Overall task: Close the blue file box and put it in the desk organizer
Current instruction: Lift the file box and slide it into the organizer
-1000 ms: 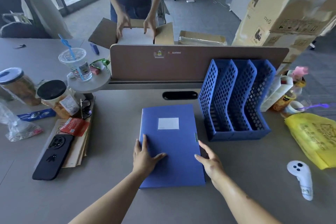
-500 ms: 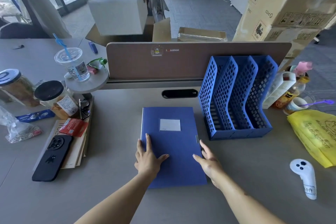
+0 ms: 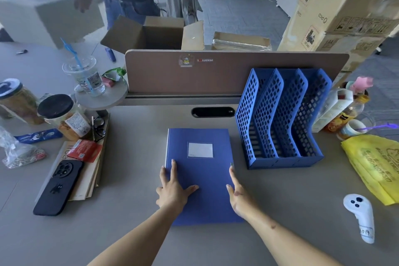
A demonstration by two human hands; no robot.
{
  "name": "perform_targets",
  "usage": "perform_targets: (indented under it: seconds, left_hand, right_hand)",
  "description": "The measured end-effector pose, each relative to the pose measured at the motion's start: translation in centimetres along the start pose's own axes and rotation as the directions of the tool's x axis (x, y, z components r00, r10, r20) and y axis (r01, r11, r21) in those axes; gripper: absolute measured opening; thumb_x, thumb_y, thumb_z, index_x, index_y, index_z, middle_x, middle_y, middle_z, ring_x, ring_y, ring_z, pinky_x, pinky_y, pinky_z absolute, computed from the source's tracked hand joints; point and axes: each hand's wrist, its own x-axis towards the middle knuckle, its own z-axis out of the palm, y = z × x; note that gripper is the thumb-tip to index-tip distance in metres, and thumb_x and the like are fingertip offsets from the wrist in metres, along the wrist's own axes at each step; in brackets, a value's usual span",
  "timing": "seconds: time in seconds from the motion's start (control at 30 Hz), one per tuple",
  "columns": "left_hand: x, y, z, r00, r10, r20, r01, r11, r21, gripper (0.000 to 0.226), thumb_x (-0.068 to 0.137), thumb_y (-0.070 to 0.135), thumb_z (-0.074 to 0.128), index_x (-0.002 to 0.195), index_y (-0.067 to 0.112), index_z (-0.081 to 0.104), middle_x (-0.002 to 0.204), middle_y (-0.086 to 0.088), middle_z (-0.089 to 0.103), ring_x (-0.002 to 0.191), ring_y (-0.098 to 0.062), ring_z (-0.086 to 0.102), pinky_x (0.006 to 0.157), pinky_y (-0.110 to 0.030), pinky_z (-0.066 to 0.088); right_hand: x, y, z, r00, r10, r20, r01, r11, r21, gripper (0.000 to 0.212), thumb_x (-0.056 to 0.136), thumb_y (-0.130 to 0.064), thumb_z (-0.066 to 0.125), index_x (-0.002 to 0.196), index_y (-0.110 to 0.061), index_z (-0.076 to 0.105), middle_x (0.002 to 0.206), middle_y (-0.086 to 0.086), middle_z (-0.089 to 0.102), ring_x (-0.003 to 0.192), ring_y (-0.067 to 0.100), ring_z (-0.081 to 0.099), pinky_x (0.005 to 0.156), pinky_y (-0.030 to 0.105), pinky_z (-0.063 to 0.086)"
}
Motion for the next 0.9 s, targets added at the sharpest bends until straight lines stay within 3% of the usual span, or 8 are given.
perform_targets:
  seconds: [0.07, 0.13, 0.43, 0.57, 0.63, 0.7, 0.8, 0.9]
  left_hand:
    - [0.0, 0.1, -0.1, 1.0, 0.023, 0.009, -0.022, 0.999, -0.03, 0.109, 0.069, 0.063, 0.073, 0.146, 0.057, -0.004, 0.16, 0.012, -0.004, 0.124, -0.04, 0.04, 0.095, -0.053, 0.047]
    - [-0.1, 0.1, -0.4, 0.999, 0.029, 0.015, -0.028, 0.997, -0.065, 0.109, 0.068, 0.062, 0.075, 0.146, 0.057, 0.0, 0.16, 0.012, -0.002, 0.124, -0.041, 0.04, 0.096, -0.054, 0.046]
    - [-0.4, -0.1, -3.4, 0.979, 0.15, -0.141, -0.179, 0.959, -0.219, 0.108, 0.066, 0.056, 0.08, 0.147, 0.056, 0.008, 0.161, 0.011, 0.004, 0.129, -0.041, 0.037, 0.102, -0.054, 0.042]
    - [-0.2, 2.5, -6.9, 0.926, 0.286, -0.247, -0.351, 0.893, -0.281, 0.11, 0.066, 0.048, 0.085, 0.149, 0.05, 0.014, 0.161, 0.007, 0.007, 0.136, -0.036, 0.034, 0.107, -0.049, 0.038]
    - [0.1, 3.8, -8.4, 0.891, 0.354, -0.285, -0.439, 0.832, -0.339, 0.112, 0.065, 0.041, 0.088, 0.151, 0.045, 0.016, 0.16, 0.004, 0.008, 0.144, -0.025, 0.027, 0.113, -0.043, 0.033]
    - [-0.2, 5.2, -9.7, 0.844, 0.442, -0.306, -0.533, 0.761, -0.37, 0.114, 0.066, 0.034, 0.089, 0.153, 0.039, 0.016, 0.16, 0.0, 0.011, 0.147, -0.018, 0.018, 0.113, -0.033, 0.026]
    - [-0.7, 7.5, -10.7, 0.784, 0.532, -0.321, -0.621, 0.692, -0.368, 0.118, 0.064, 0.034, 0.089, 0.154, 0.035, 0.012, 0.159, 0.0, 0.014, 0.146, -0.012, 0.017, 0.11, -0.026, 0.019]
    - [-1.6, 9.8, -10.9, 0.716, 0.631, -0.299, -0.697, 0.622, -0.356, 0.119, 0.058, 0.046, 0.084, 0.152, 0.035, 0.012, 0.158, -0.002, 0.018, 0.143, -0.007, 0.019, 0.112, -0.025, 0.017]
  right_hand:
    - [0.3, 0.1, 0.5, 1.0, 0.015, -0.003, -0.015, 0.998, 0.06, 0.062, 0.103, -0.023, 0.032, 0.152, -0.038, -0.002, 0.163, -0.014, 0.0, 0.147, 0.011, 0.02, 0.106, 0.017, 0.023]
    - [0.3, -0.2, 0.8, 0.998, 0.061, -0.021, -0.057, 0.99, 0.126, 0.061, 0.103, -0.017, 0.033, 0.154, -0.033, 0.002, 0.163, -0.011, 0.004, 0.148, 0.011, 0.015, 0.103, 0.013, 0.014]
    - [-0.2, -4.7, -0.5, 0.998, -0.001, -0.057, 0.014, 0.974, 0.227, 0.066, 0.103, -0.018, 0.034, 0.141, -0.055, -0.006, 0.164, 0.001, 0.007, 0.144, 0.02, 0.028, 0.108, 0.037, 0.032]
    - [-0.3, -8.0, -4.3, 0.961, -0.113, -0.252, 0.179, 0.949, 0.259, 0.073, 0.099, -0.024, 0.047, 0.146, -0.052, -0.001, 0.158, 0.008, 0.021, 0.127, 0.015, 0.036, 0.094, 0.025, 0.025]
    - [-0.8, -9.6, -6.9, 0.941, -0.147, -0.304, 0.236, 0.929, 0.284, 0.081, 0.095, -0.036, 0.054, 0.148, -0.051, -0.005, 0.155, 0.007, 0.021, 0.137, 0.022, 0.032, 0.096, 0.027, 0.026]
    - [-1.7, -10.8, -10.1, 0.928, -0.157, -0.337, 0.291, 0.871, 0.395, 0.088, 0.087, -0.05, 0.059, 0.143, -0.059, -0.008, 0.14, 0.003, 0.036, 0.136, 0.023, 0.036, 0.107, 0.035, 0.03]
    - [-3.6, -12.0, -15.5, 0.937, -0.207, -0.28, 0.312, 0.858, 0.407, 0.085, 0.085, -0.051, 0.06, 0.145, -0.058, 0.0, 0.09, -0.001, 0.056, 0.09, 0.019, 0.061, 0.081, 0.029, 0.045]
    - [-6.4, -12.7, -20.0, 0.944, -0.209, -0.255, 0.279, 0.918, 0.282, 0.066, 0.081, -0.05, 0.063, 0.139, -0.045, 0.032, 0.094, 0.008, 0.064, 0.094, 0.025, 0.067, 0.079, 0.041, 0.055]
